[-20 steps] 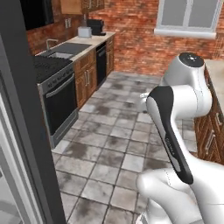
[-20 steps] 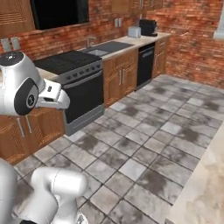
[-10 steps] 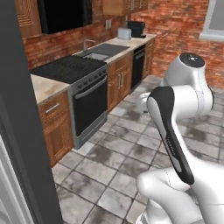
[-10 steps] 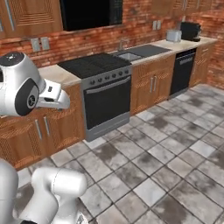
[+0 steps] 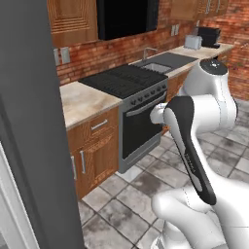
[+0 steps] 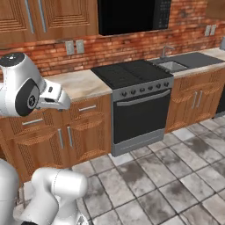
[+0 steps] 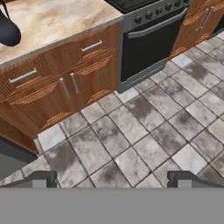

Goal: Move the mustard and eggplant from the second highest shelf to the top shelf to make space. Then, place the pitcher from the counter on the cleared second highest shelf.

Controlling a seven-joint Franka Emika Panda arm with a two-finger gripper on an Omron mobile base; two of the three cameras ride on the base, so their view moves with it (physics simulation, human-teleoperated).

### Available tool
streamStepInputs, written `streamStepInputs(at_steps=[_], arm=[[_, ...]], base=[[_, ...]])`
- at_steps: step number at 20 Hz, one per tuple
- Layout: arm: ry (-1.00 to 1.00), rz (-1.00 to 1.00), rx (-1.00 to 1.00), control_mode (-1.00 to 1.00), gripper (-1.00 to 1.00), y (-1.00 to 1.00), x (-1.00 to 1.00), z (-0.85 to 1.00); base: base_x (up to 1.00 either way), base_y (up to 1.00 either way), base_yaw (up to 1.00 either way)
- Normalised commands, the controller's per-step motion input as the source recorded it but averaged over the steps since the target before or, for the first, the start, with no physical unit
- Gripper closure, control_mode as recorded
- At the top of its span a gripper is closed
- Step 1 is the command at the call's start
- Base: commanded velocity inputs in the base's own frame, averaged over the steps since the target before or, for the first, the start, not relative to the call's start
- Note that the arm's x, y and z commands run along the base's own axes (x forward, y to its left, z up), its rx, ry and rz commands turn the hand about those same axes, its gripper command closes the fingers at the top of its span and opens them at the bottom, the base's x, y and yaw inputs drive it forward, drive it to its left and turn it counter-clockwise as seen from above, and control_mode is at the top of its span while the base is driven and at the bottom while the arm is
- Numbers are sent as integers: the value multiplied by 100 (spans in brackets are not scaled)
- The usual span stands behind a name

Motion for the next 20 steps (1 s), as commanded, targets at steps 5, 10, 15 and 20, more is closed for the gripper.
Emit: streamStepInputs(at_steps=[5, 10, 15, 20], arm=[[0, 0, 0, 100, -100, 0, 0, 0], [0, 0, 0, 100, -100, 0, 0, 0], [0, 0, 0, 100, -100, 0, 0, 0], [0, 0, 0, 100, -100, 0, 0, 0]], base=[[83, 7, 42], [77, 1, 45], [70, 0, 49], [61, 0, 52]])
